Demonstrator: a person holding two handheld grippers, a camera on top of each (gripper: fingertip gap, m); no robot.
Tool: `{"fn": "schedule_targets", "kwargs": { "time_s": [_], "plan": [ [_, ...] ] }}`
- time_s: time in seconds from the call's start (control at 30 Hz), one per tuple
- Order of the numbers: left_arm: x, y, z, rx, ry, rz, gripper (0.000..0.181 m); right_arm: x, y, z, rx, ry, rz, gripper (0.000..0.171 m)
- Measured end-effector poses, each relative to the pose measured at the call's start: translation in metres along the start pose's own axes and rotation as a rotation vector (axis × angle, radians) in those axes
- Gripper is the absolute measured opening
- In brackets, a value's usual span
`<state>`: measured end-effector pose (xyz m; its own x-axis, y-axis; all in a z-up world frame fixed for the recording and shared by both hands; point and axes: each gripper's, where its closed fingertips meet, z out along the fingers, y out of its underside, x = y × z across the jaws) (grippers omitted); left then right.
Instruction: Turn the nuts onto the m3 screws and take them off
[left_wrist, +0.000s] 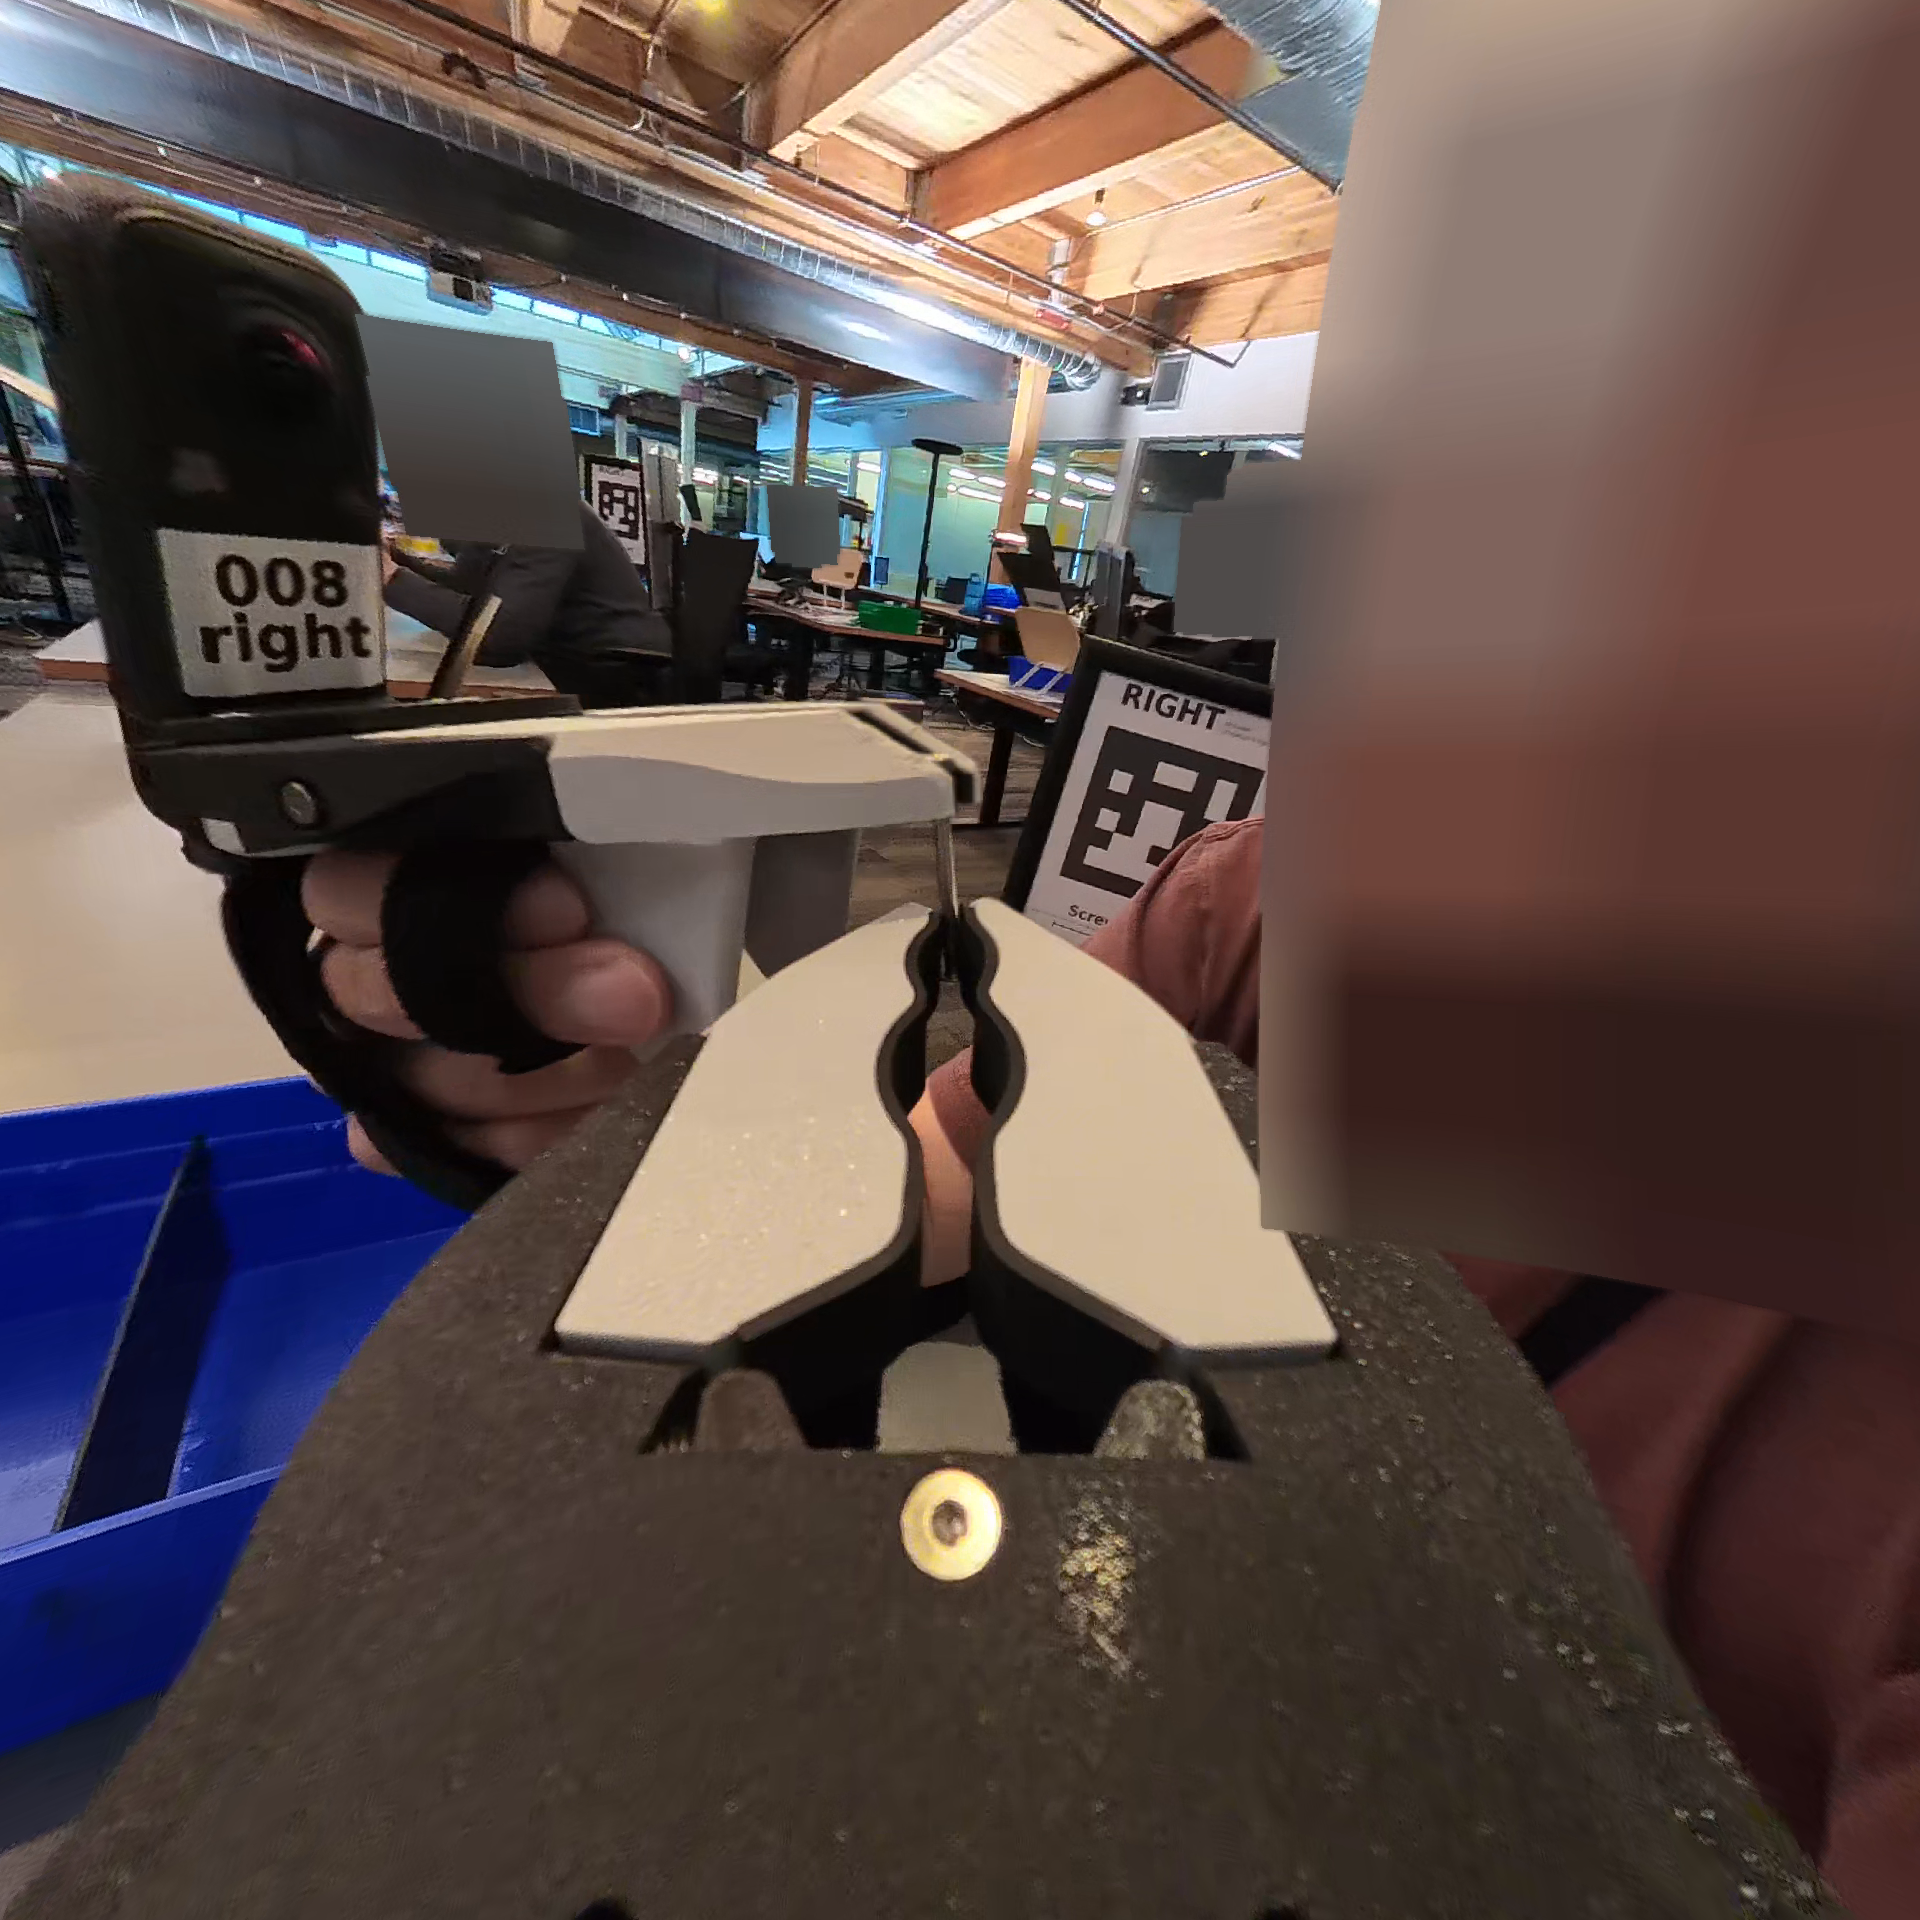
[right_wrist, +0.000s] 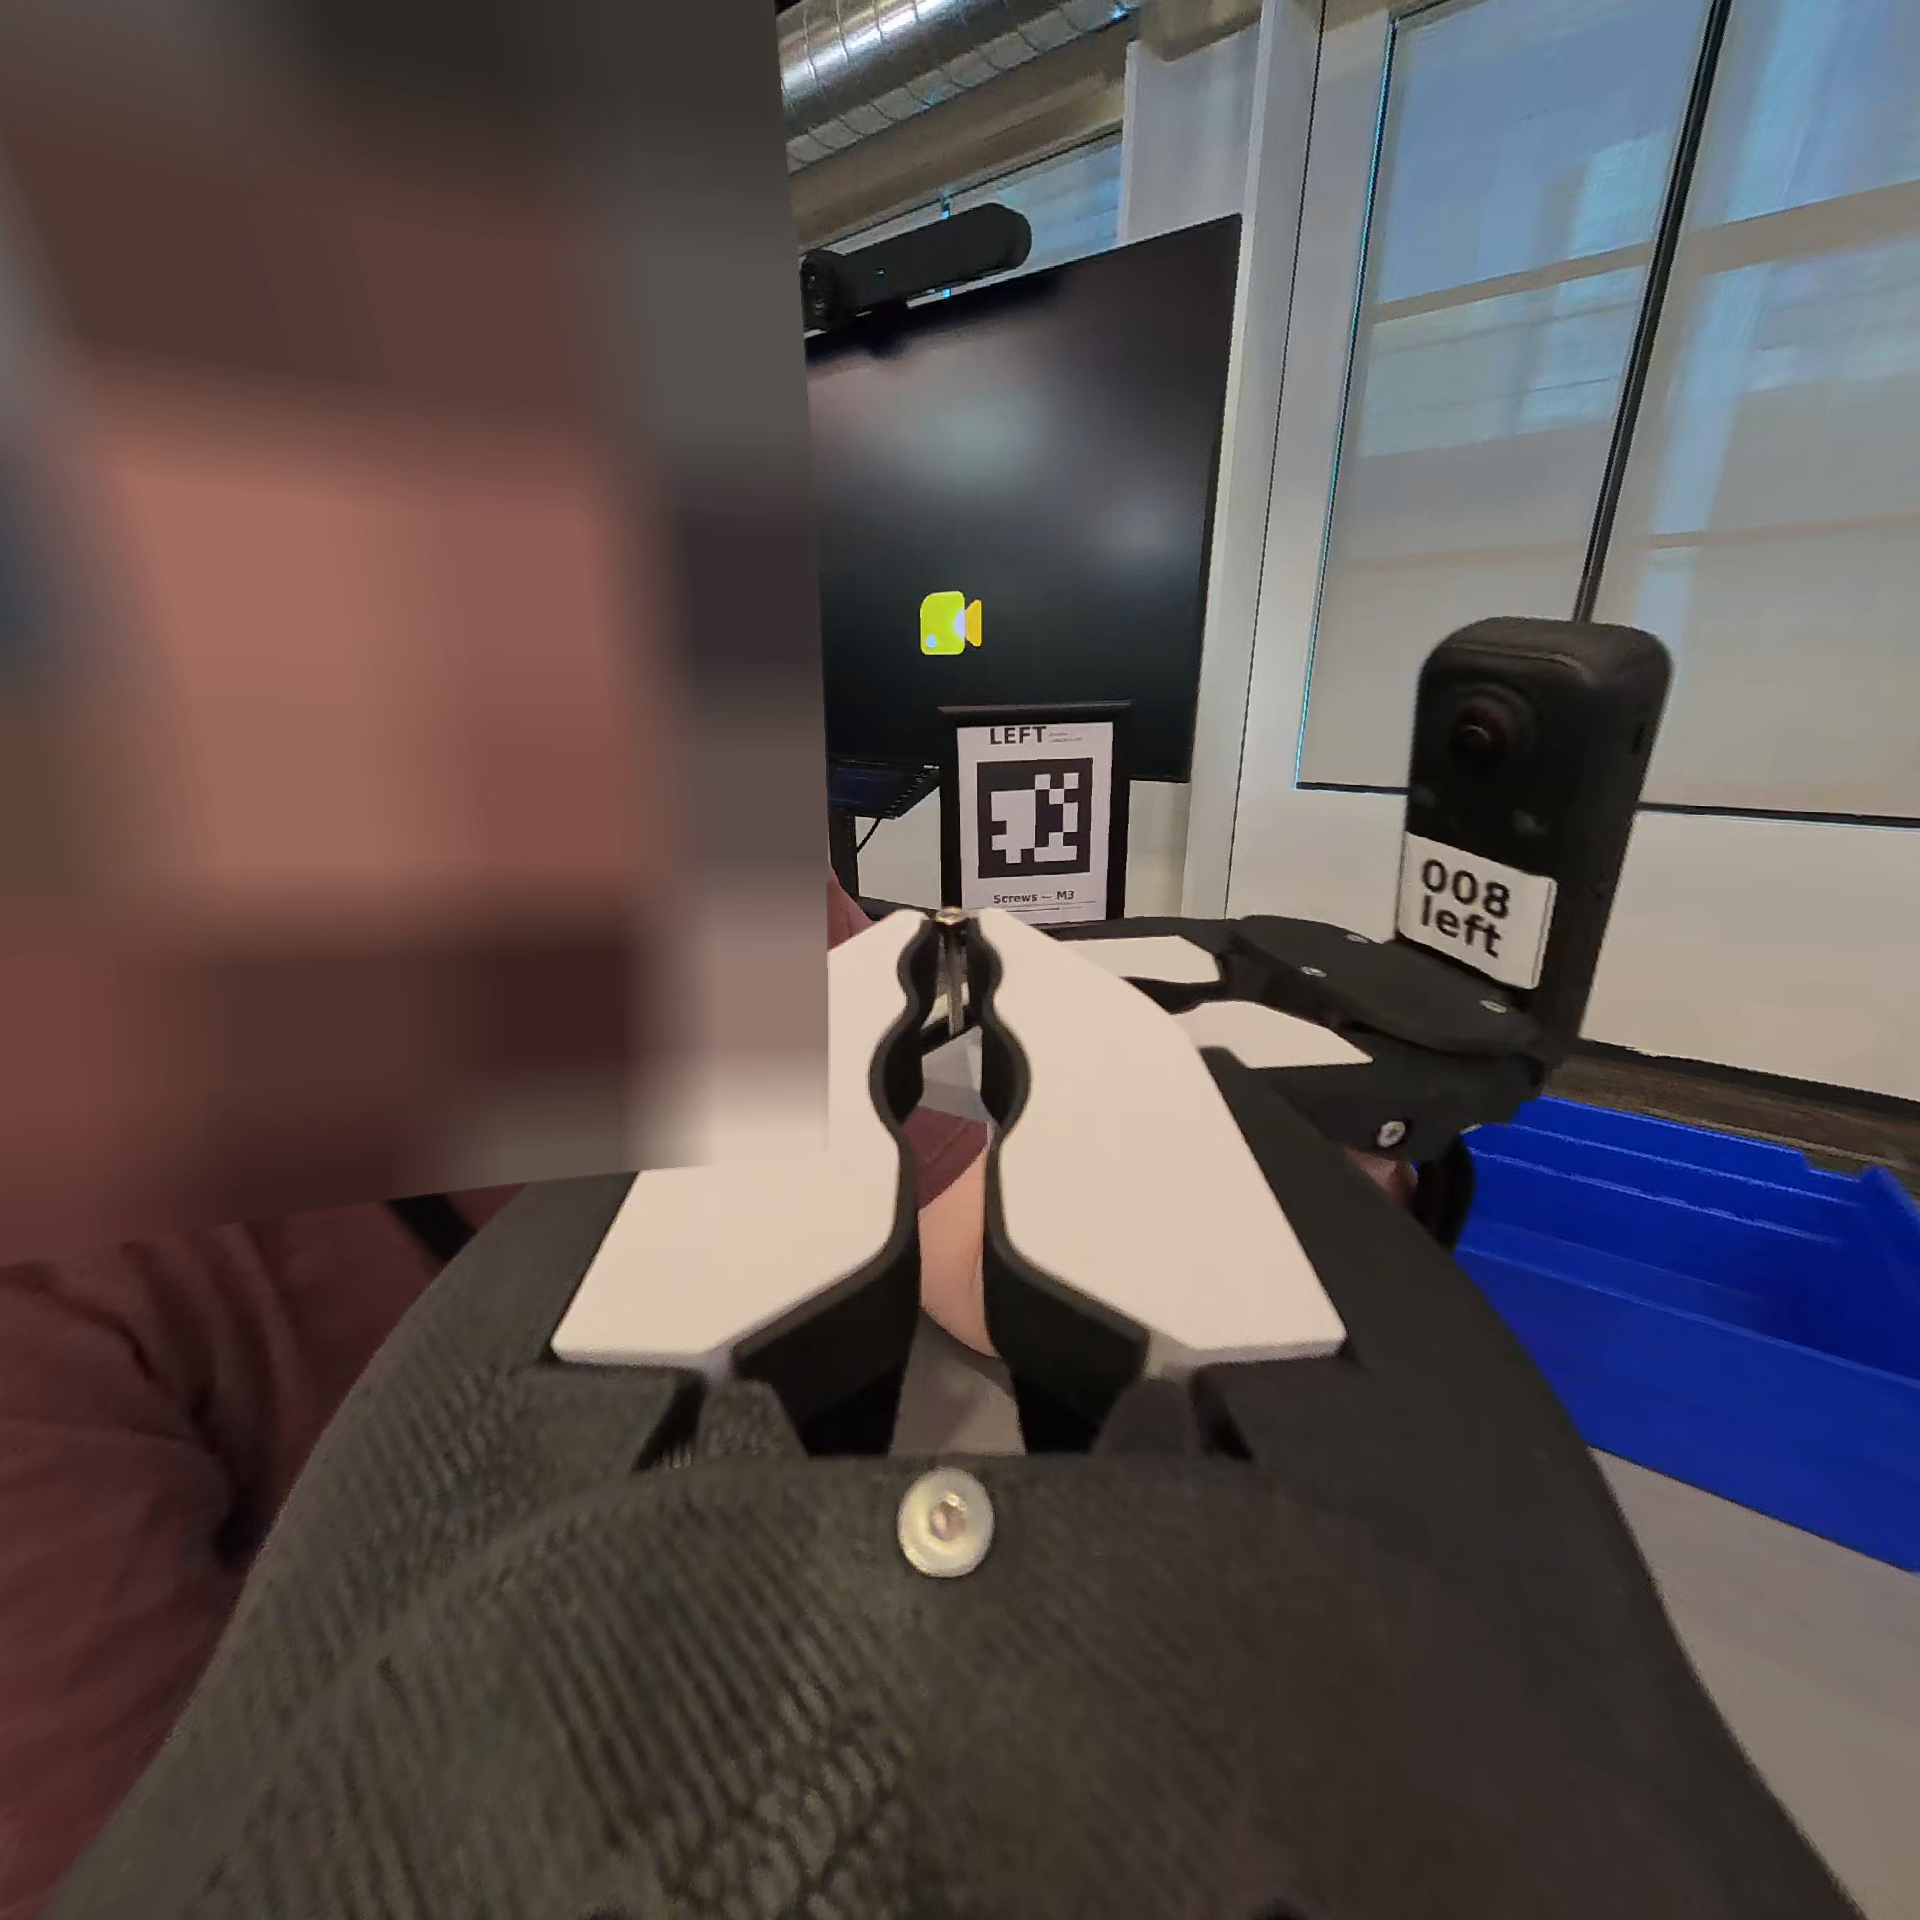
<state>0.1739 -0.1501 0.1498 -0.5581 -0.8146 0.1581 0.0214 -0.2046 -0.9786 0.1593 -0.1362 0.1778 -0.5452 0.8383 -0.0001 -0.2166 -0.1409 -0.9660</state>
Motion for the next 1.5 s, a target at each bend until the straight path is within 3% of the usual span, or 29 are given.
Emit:
{"fn": "schedule_targets", "kwargs": {
  "time_s": [0.17, 0.23, 0.27, 0.33, 0.47, 0.67, 1.33, 1.5],
  "plan": [
    [-0.009, -0.002, -0.004, 0.003, -0.068, 0.025, 0.003, 0.008, -0.001, -0.004, 0.001, 0.060, 0.012, 0.006],
    [-0.015, -0.005, -0.009, 0.014, -0.127, 0.052, 0.003, 0.014, -0.004, -0.006, 0.001, 0.124, 0.019, 0.022],
    [-0.018, -0.011, -0.013, 0.042, -0.172, 0.071, 0.003, 0.020, -0.008, -0.009, 0.007, 0.187, 0.019, 0.031],
    [-0.028, -0.026, -0.025, 0.118, -0.298, 0.104, 0.003, 0.036, -0.015, -0.020, 0.014, 0.368, 0.002, 0.034],
    [-0.063, -0.035, -0.058, 0.106, -0.722, 0.256, 0.002, 0.056, -0.034, -0.032, 0.029, 0.729, -0.160, 0.036],
    [-0.076, -0.033, -0.068, 0.072, -0.889, 0.300, 0.002, 0.079, -0.029, -0.041, -0.055, 1.105, -0.311, 0.030],
    [-0.078, -0.028, -0.060, 0.032, -0.881, 0.311, 0.002, 0.083, -0.021, -0.035, 0.013, 0.987, -0.148, 0.006],
    [-0.069, -0.028, -0.051, 0.035, -0.786, 0.297, 0.003, 0.075, -0.021, -0.028, 0.003, 0.869, -0.137, 0.005]
  ]
}}
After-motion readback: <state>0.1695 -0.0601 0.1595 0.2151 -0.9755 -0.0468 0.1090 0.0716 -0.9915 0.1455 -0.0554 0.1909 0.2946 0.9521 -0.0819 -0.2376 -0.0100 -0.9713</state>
